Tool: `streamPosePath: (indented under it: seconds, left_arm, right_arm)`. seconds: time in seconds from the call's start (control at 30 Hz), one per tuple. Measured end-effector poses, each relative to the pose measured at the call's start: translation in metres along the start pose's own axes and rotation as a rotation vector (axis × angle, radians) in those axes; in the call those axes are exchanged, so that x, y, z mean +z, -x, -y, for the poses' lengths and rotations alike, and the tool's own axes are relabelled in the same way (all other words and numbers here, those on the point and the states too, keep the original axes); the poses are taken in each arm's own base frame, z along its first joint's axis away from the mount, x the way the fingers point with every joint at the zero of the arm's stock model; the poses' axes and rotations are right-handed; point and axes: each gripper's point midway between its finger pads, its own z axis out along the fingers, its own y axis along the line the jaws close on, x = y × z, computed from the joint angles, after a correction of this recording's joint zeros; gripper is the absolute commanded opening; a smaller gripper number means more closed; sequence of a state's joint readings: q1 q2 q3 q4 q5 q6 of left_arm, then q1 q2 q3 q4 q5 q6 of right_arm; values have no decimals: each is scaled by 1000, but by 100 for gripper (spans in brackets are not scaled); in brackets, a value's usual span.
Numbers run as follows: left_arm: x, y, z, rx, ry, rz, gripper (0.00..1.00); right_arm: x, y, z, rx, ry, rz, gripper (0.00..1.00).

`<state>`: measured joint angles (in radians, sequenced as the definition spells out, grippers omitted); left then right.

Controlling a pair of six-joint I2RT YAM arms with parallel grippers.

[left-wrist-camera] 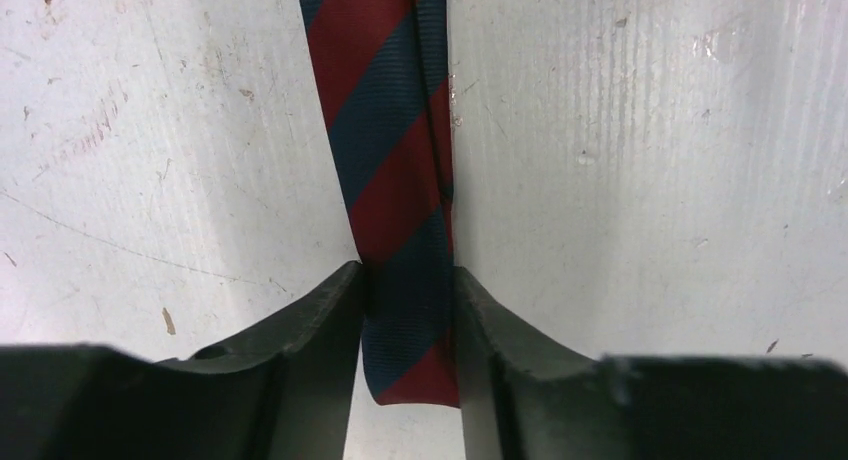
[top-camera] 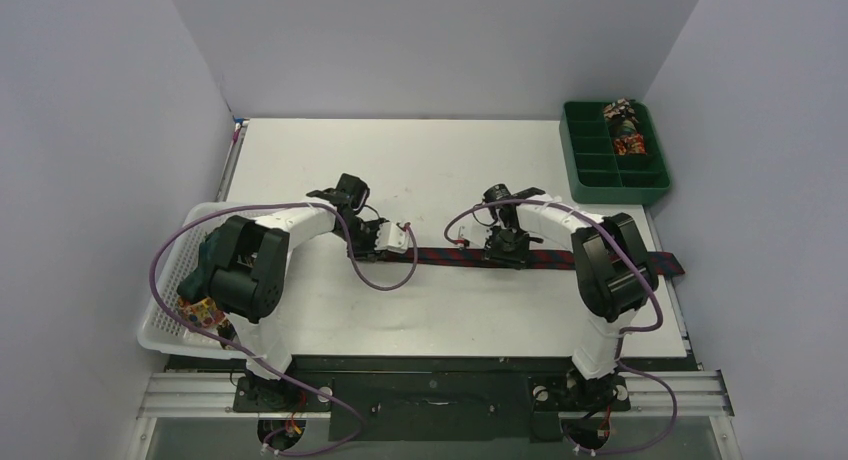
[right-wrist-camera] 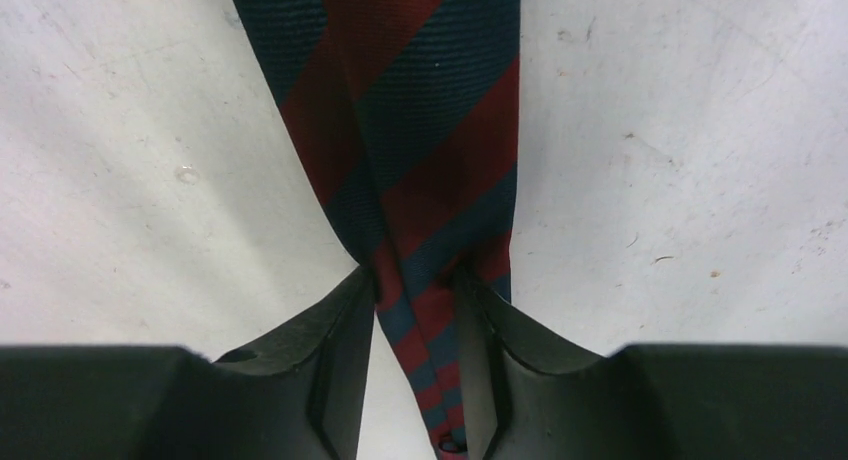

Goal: Roll the ties
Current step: Flatten out the tie at the center of the board.

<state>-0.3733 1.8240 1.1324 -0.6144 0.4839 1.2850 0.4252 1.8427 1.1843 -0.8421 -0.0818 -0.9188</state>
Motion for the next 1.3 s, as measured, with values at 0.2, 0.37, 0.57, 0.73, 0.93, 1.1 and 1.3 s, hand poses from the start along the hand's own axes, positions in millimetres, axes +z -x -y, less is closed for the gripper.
streamPosePath:
  seconds: [0.2,0.37,0.57,0.73,0.93,1.1,1.3]
  left_arm:
    - [0,-2,1,63,-2,1,27]
    - [-6,-2,2,88,16,-2,86]
    - [-42,-3,-2,-133,128,23,97]
    - [-112,32,-24,-392,381,166,97]
    - [-144,75,-24,-582,560,458,97]
    - [-115,78,-16,-771,463,489,97]
    - [-103,78,-12,-991,408,515,97]
  right_arm:
    - [0,-3,-2,-21,-43,-24,20]
    - [-2,-2,-3,-22,-77,-36,51]
    - [-36,-6,3,86,-153,63,73]
    - [-121,-16,34,323,-373,291,87]
    - [-159,-4,59,461,-411,409,55]
    - [-96,-28,65,572,-156,253,33]
    - [-56,-131,26,953,125,87,25]
